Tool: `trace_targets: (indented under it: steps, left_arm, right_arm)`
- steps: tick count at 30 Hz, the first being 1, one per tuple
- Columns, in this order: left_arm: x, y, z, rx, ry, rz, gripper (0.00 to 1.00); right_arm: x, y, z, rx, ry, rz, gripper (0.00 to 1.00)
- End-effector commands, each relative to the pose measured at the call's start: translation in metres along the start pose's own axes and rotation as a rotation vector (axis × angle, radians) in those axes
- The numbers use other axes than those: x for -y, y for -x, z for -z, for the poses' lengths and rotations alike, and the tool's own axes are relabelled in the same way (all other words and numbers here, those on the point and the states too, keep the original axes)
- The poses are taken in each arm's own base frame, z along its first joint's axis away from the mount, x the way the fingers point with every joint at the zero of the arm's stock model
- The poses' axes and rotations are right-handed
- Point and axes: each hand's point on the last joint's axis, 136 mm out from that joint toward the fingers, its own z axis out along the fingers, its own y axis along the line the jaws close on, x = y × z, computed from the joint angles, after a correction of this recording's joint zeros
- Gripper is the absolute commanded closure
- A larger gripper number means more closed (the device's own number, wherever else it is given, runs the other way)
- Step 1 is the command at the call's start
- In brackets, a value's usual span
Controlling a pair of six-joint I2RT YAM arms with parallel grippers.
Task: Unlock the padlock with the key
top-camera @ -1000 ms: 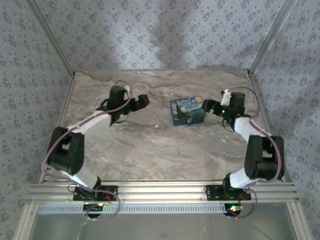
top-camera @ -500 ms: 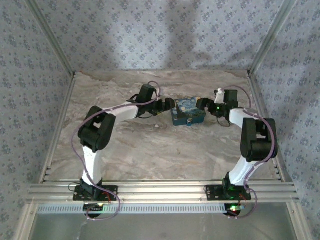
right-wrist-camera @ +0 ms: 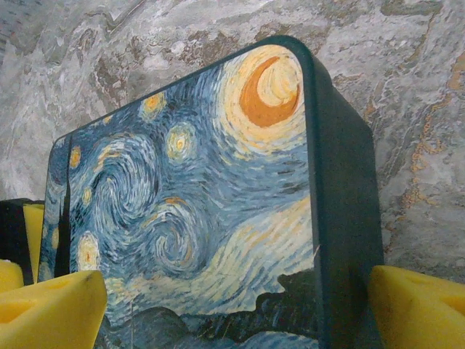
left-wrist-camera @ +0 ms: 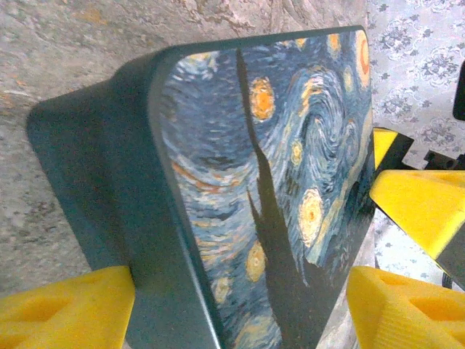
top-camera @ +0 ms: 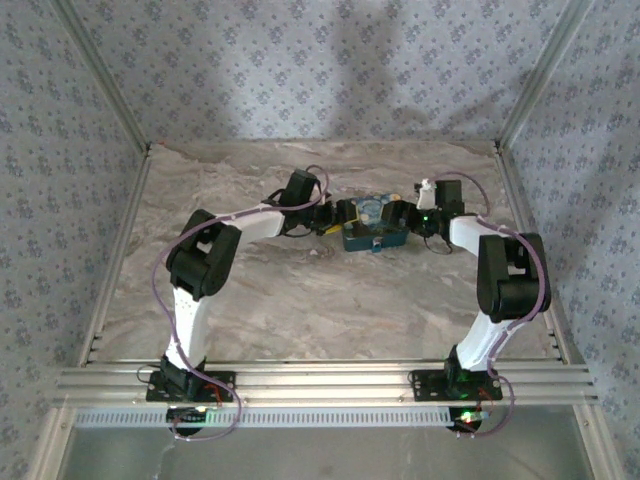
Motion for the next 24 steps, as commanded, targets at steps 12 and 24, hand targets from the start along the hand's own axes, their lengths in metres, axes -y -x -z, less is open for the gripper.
trace_targets:
  steps: [12,24]
  left_arm:
    - [0.002,0.001,0.062,0.091,0.0,-0.029,0.33]
    - [-0.05,-0.038,0.136,0.15,0.14,0.064,0.32]
  right_arm:
    - [-0.078,-0.011,-0.014,-0.056,0.134,0.131,0.07]
    - [-0.157,-0.047,-0.062,-0.177,0.267,0.223,0.07]
